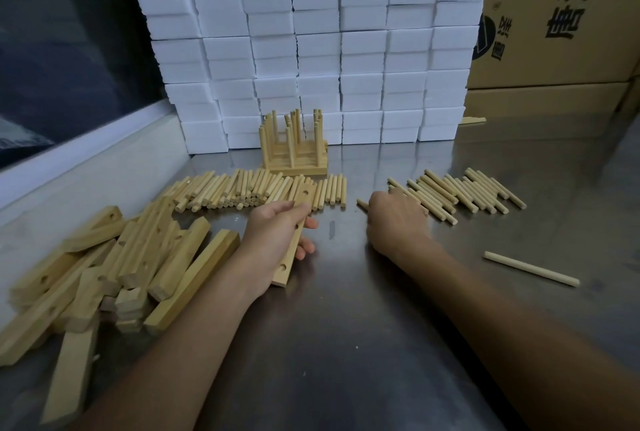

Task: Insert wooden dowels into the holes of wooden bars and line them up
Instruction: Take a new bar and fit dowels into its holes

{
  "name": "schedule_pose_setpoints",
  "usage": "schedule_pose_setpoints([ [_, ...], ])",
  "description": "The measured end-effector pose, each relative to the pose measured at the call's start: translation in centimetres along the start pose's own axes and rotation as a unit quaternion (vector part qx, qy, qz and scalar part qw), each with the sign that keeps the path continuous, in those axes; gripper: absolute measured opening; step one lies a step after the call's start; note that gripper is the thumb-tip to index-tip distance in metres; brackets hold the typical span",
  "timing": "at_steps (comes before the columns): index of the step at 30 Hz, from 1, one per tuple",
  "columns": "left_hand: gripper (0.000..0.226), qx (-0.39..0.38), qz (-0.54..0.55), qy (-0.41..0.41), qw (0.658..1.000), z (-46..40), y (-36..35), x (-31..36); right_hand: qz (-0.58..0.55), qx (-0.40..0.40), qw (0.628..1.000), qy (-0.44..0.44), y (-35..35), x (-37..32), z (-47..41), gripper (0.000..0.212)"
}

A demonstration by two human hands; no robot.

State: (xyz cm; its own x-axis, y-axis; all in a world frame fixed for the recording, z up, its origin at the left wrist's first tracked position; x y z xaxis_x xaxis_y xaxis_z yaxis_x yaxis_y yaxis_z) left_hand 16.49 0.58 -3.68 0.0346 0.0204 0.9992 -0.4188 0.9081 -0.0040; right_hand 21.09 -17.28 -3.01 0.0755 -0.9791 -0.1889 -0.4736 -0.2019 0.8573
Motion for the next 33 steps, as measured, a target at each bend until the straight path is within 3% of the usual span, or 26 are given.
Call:
schedule_pose_setpoints([
  [4, 0.009, 0.005, 0.006, 0.004, 1.000, -0.1, 0.1, 0.0, -0.011, -0.002, 1.000, -0.007, 0.1, 0.1, 0.6, 0.009],
  [9, 0.012, 0.013, 0.014, 0.007, 1.000, 0.0, 0.1, 0.1, -0.131, -0.001, 0.991, -0.026, -0.1, 0.0, 0.8, 0.029],
  [12, 0.014, 0.013, 0.024, 0.015, 1.000, 0.1, 0.1, 0.2, -0.216, 0.031, 0.975, -0.050, -0.2, -0.2, 0.7, 0.013],
  [20, 0.021, 0.027, 0.041, 0.006, 0.999, 0.4, 0.0, 0.7, -0.284, 0.100, 0.952, -0.051, 0.0, 0.4, 0.6, 0.048],
  [24, 0.006, 0.061, -0.015, -0.088, 0.994, 0.7, 0.2, 1.4, -0.313, 0.148, 0.938, -0.019, 1.2, -0.1, 0.8, 0.049],
  [27, 0.017, 0.073, -0.073, -0.198, 0.975, 1.1, 0.0, 2.0, -0.346, 0.172, 0.922, 0.033, 2.0, -1.2, 1.5, 0.039],
  [33, 0.021, 0.061, -0.068, -0.228, 0.969, 1.3, -0.1, 2.2, -0.370, 0.192, 0.895, 0.156, 2.8, -3.7, 2.9, 0.018],
])
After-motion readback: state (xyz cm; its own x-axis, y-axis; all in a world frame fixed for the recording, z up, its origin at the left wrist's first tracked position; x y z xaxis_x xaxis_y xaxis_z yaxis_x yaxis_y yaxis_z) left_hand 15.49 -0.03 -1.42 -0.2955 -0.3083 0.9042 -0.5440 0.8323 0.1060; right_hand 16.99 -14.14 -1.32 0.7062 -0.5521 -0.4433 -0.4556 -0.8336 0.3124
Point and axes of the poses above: each hand's wrist, its own z-axis away from the middle knuckle, its own y-axis out of the back of the hand, x = y × z, the point moved 4 cm from there along -z, towards the middle knuckle, and after that the axes turned 15 degrees about x, right-handed, at the moved point
